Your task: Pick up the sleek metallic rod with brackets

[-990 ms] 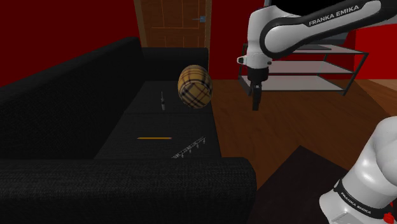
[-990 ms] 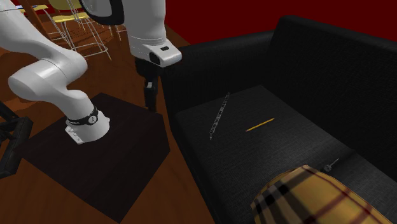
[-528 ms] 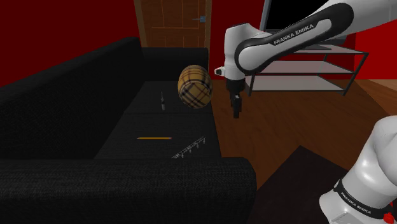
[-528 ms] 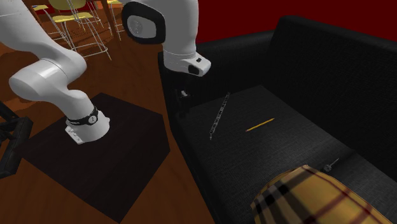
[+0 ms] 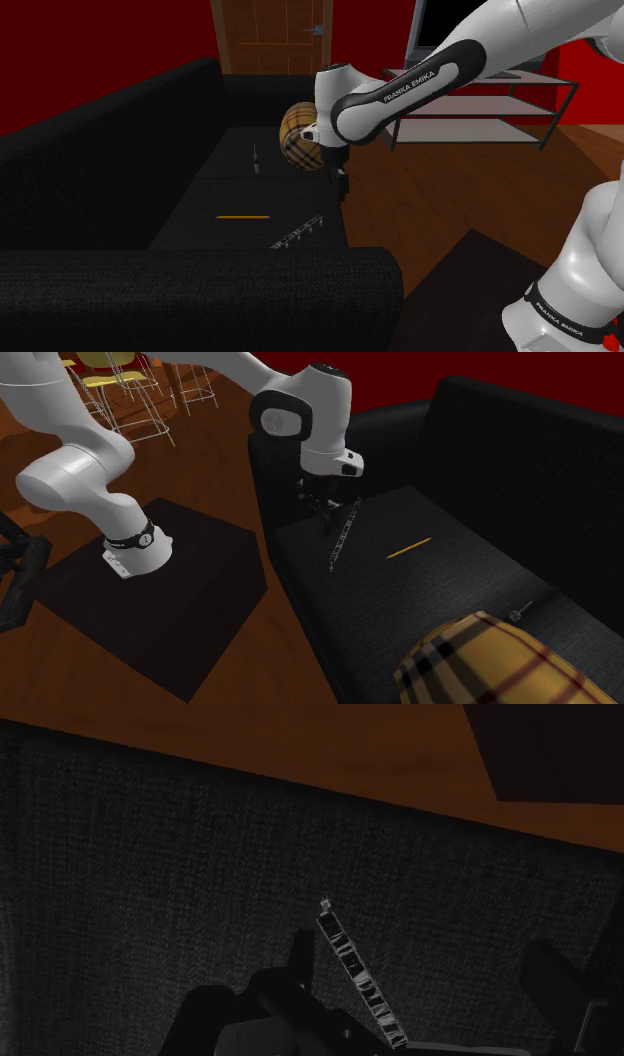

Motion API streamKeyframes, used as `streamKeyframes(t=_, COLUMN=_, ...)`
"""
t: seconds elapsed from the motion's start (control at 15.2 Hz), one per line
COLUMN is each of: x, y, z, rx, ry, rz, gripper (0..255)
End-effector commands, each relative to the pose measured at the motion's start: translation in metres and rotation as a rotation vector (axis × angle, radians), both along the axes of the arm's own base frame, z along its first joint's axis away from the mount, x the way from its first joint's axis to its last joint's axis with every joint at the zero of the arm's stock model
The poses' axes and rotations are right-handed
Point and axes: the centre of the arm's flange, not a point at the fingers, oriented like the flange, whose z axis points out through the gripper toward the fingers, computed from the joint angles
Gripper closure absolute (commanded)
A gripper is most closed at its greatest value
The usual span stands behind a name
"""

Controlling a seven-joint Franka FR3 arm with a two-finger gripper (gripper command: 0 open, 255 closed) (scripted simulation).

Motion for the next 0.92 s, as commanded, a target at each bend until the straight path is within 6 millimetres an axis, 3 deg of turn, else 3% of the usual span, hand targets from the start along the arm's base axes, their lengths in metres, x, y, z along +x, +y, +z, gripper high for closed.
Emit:
streamKeyframes(t=0.0, x=0.009, y=0.023, z=-0.015, rx=0.004, ry=-0.006, rz=0.07, gripper=0)
streamKeyframes(t=0.46, x=0.028, y=0.099, z=-0.059, rx=0.016, ry=-0.024, rz=0.308, gripper=0)
streamKeyframes(t=0.86, x=0.029, y=0.167, z=-0.095, rx=0.026, ry=-0.039, rz=0.513, gripper=0)
